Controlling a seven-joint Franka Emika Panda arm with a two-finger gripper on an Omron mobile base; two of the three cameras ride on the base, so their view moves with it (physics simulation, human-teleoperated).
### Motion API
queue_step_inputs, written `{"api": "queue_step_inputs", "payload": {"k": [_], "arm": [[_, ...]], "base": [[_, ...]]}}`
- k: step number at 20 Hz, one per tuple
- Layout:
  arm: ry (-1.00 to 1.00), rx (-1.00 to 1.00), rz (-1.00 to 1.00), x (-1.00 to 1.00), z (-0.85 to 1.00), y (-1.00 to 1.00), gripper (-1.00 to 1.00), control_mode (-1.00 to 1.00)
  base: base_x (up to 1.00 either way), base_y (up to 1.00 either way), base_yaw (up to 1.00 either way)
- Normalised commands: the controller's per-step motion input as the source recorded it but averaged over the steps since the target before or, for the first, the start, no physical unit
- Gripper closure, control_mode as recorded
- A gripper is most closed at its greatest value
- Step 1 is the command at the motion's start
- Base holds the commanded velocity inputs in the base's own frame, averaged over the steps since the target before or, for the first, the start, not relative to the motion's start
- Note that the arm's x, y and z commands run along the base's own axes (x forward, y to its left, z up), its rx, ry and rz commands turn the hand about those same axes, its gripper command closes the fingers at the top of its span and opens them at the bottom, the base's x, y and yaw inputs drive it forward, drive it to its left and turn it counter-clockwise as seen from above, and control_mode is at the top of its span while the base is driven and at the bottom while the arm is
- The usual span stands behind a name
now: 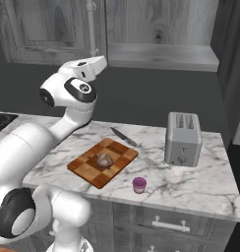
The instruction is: Pick the bread, place it on the cutting board, pick the jam, place it on the counter, and close the cabinet.
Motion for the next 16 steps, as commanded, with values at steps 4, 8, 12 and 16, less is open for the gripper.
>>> {"api": "queue_step_inputs", "payload": {"k": [4, 8, 12, 16], "arm": [[-0.02, 0.00, 0.07, -0.40, 0.01, 0.00, -1.00, -1.00], [-0.01, 0.00, 0.07, -0.39, 0.07, 0.00, -1.00, -1.00], [0.00, 0.00, 0.05, -0.41, 0.19, 0.00, -1.00, -1.00], [0.00, 0.00, 0.02, -0.35, 0.34, 0.00, -1.00, -1.00]], "base": [[0.00, 0.00, 0.00], [0.00, 0.00, 0.00], [0.00, 0.00, 0.00], [0.00, 0.00, 0.00]]}}
